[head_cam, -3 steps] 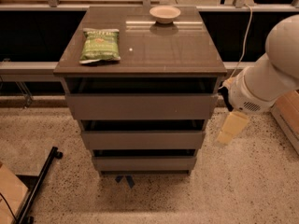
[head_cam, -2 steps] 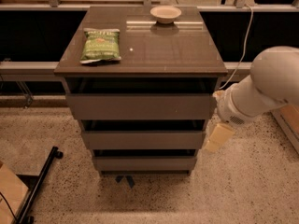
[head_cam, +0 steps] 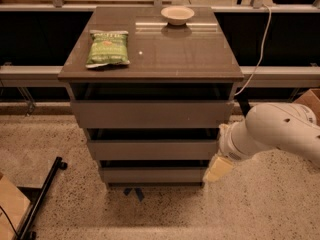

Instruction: Open bottom drawer

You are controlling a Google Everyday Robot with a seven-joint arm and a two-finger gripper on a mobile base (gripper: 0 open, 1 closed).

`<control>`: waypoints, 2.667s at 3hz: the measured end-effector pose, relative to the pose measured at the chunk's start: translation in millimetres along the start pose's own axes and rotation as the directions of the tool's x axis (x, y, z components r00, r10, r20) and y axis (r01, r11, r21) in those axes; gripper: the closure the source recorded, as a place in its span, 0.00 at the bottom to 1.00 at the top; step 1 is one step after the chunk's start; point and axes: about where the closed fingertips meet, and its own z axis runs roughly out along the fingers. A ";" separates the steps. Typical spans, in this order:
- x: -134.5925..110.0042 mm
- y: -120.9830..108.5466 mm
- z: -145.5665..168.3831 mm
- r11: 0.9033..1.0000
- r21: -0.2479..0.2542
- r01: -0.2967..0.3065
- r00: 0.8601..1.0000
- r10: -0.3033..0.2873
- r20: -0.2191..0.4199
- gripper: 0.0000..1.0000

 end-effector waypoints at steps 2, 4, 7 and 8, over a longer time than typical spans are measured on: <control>-0.8 0.4 -1.8 1.000 0.008 0.007 0.999 -0.007 -0.051 0.00; 31.8 35.6 97.5 0.992 -0.056 -0.113 0.993 0.112 -0.028 0.00; 71.1 35.1 225.2 0.962 -0.150 -0.229 0.959 0.249 0.137 0.00; 69.6 3.5 270.6 0.964 -0.159 -0.214 0.943 0.246 0.226 0.00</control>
Offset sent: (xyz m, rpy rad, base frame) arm -0.0019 -0.0009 0.0041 -0.1321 0.0373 -0.0214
